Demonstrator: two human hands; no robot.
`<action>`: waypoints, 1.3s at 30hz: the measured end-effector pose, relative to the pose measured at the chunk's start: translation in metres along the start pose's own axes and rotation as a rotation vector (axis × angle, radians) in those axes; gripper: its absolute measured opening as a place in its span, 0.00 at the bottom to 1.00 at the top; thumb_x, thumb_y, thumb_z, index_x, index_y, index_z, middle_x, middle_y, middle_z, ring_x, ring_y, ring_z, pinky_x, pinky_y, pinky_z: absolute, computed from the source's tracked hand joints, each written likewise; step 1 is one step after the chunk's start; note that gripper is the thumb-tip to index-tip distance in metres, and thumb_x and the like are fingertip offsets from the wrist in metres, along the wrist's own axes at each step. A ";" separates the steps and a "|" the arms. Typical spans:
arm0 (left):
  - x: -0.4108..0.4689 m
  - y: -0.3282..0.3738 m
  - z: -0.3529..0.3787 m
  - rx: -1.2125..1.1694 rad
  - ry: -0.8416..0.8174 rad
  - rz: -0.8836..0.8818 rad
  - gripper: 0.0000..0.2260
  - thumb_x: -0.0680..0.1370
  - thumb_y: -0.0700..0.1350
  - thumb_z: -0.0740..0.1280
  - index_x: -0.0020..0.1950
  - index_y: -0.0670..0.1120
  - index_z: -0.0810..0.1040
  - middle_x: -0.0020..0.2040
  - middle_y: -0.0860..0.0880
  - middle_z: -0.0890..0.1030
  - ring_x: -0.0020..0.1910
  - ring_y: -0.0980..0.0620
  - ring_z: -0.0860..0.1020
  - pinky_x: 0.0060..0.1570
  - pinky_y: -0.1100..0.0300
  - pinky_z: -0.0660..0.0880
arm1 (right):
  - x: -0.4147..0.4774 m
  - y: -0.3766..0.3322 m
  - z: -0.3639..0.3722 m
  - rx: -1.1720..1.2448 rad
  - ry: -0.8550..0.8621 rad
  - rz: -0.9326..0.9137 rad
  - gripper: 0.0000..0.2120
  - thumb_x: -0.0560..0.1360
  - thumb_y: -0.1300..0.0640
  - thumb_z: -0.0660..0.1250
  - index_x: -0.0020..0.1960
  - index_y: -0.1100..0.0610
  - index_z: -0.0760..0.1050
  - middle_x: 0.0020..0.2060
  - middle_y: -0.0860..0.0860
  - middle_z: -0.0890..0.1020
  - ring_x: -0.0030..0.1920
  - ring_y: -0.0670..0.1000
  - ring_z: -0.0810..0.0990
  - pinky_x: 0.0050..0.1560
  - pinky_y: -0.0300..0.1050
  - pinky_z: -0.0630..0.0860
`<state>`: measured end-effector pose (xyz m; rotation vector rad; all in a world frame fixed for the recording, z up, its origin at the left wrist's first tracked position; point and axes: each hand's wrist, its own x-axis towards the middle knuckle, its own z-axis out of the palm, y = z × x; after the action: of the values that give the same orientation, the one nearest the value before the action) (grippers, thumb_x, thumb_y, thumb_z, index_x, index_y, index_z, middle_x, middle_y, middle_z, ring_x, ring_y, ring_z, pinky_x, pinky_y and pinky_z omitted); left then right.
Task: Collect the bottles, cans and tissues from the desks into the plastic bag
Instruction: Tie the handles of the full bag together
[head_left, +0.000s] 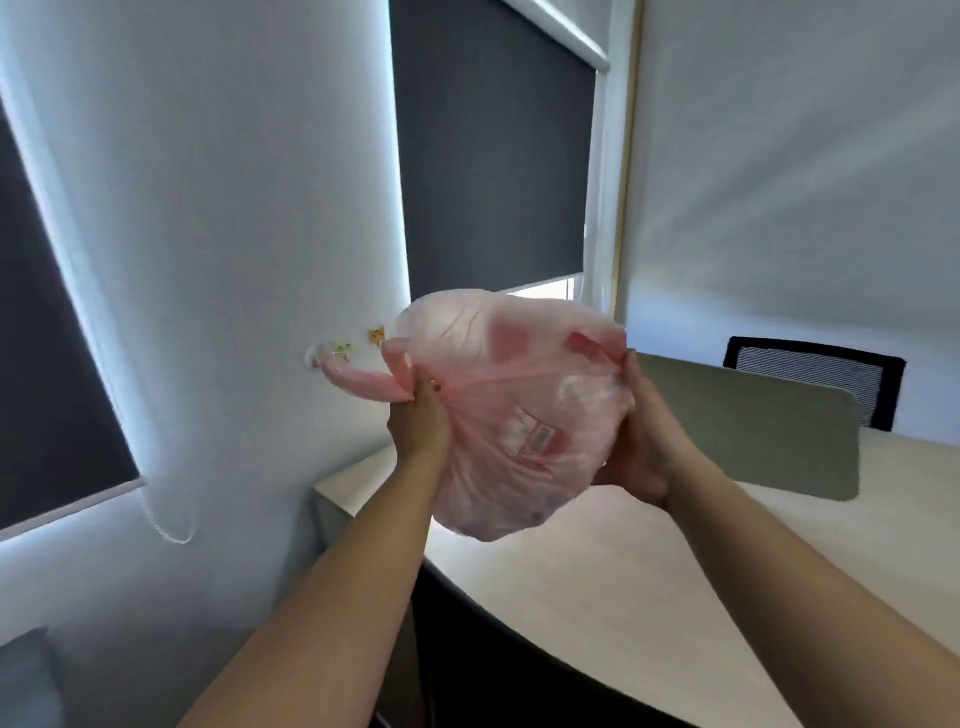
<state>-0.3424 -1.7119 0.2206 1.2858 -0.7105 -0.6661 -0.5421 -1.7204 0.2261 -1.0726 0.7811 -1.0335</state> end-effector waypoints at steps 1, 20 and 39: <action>-0.002 0.007 -0.020 -0.017 0.027 0.010 0.19 0.80 0.59 0.54 0.56 0.47 0.76 0.55 0.47 0.78 0.52 0.47 0.75 0.57 0.56 0.71 | 0.001 -0.002 0.018 0.018 -0.081 -0.021 0.33 0.67 0.23 0.55 0.61 0.41 0.76 0.59 0.51 0.81 0.59 0.61 0.79 0.53 0.73 0.72; 0.088 -0.089 -0.324 0.321 0.321 -0.279 0.14 0.71 0.55 0.65 0.51 0.48 0.78 0.50 0.45 0.83 0.50 0.42 0.80 0.53 0.46 0.78 | 0.111 0.201 0.298 -0.127 -0.508 0.288 0.34 0.73 0.30 0.53 0.60 0.56 0.79 0.54 0.56 0.84 0.54 0.56 0.83 0.54 0.53 0.78; 0.158 -0.477 -0.326 0.349 0.396 -1.145 0.17 0.80 0.50 0.59 0.63 0.43 0.77 0.59 0.41 0.80 0.58 0.41 0.78 0.59 0.52 0.74 | 0.212 0.608 0.195 -0.277 0.182 0.818 0.14 0.72 0.53 0.59 0.30 0.55 0.73 0.30 0.52 0.77 0.37 0.52 0.74 0.42 0.48 0.70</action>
<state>-0.0108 -1.7132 -0.2784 2.0658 0.3370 -1.1651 -0.1238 -1.7799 -0.2978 -0.7640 1.3895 -0.3258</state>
